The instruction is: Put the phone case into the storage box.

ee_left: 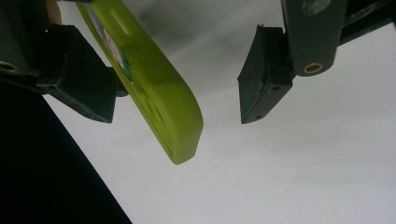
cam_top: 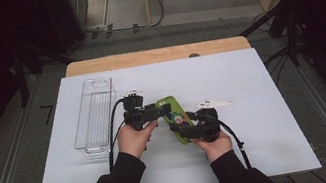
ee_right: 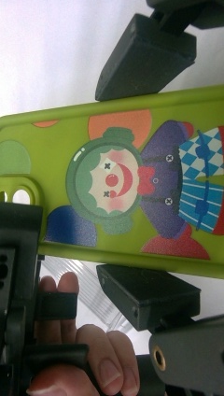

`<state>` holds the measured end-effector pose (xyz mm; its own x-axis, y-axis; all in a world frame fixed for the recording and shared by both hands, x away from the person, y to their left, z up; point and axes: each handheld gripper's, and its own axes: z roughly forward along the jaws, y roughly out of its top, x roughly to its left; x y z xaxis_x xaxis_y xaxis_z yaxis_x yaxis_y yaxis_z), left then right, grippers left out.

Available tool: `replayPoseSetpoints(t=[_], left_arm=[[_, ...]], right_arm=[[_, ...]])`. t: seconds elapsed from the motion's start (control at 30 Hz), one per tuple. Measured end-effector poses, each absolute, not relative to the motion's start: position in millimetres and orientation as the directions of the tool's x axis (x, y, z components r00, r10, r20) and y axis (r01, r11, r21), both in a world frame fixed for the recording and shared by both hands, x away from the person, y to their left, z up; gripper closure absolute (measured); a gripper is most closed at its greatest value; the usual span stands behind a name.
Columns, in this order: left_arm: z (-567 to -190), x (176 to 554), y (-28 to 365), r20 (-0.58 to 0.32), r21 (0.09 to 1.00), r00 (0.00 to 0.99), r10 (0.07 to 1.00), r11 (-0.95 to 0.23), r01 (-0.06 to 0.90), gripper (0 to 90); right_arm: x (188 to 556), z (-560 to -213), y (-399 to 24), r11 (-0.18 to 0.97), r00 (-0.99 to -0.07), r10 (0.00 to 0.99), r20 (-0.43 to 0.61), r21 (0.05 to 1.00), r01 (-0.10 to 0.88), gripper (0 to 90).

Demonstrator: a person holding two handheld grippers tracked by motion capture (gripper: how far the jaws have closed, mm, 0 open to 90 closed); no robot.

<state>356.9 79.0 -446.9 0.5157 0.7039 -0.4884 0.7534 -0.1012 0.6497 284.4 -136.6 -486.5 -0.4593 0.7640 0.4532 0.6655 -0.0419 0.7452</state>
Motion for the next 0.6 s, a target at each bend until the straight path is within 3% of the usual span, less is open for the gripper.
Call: replayPoseSetpoints(t=[0.17, 0.47, 0.6], left_arm=[[-446.7, 358.6, 77.8, -0.505, 0.637, 0.496, 0.706, -0.083, 0.767, 33.1], [-444.5, 359.4, 80.5, -0.565, 0.621, 0.472, 0.677, -0.028, 0.783, 61.3], [-445.5, 360.5, 82.7, -0.601, 0.603, 0.459, 0.654, -0.005, 0.797, 67.2]], right_arm=[[283.6, -485.8, -136.1, -0.048, -0.457, 0.768, 0.449, 0.751, 0.658, 14.2], [282.7, -486.7, -135.2, -0.049, -0.462, 0.767, 0.445, 0.758, 0.65, 14.2], [283.0, -487.6, -135.6, -0.049, -0.465, 0.764, 0.447, 0.759, 0.649, 14.2]])
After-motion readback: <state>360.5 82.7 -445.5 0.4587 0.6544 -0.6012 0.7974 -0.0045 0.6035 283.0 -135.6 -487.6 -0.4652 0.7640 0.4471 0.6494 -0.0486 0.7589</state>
